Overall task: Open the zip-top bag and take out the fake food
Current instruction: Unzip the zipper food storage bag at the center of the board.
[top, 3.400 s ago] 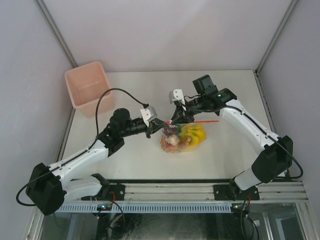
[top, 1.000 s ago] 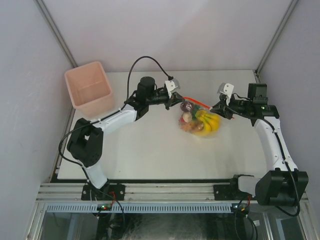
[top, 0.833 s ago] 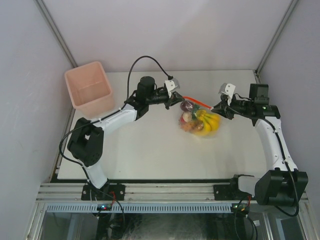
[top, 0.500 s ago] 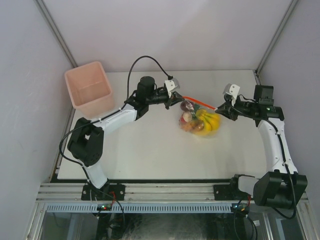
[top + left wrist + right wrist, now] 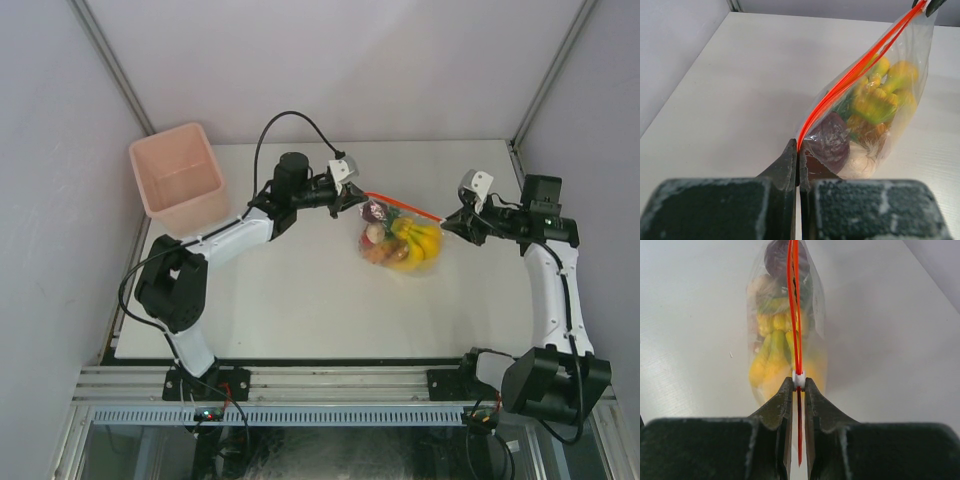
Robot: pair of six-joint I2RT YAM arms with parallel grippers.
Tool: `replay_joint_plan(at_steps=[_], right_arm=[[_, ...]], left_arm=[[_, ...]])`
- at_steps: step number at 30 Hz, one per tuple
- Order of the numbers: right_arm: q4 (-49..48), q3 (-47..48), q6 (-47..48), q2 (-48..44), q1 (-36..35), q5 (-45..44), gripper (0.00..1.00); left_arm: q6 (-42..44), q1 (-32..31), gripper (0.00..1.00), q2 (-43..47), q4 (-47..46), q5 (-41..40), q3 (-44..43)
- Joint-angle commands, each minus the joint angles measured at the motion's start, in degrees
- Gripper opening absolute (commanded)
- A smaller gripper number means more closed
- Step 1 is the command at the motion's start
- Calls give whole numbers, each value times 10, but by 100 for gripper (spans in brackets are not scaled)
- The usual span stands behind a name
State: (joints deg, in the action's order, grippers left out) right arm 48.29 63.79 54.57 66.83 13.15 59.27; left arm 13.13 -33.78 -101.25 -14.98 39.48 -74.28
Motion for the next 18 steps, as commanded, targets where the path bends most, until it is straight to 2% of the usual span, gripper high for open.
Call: replay_joint_plan(at_steps=[1,18], right_arm=[[16,5,18,-20,17,10,0],[53,5,42,-35,62,5,0]], left_arm=[[5,17,0,6,-29,-15,-17],[1,20,0,13,-31,-15,-11]])
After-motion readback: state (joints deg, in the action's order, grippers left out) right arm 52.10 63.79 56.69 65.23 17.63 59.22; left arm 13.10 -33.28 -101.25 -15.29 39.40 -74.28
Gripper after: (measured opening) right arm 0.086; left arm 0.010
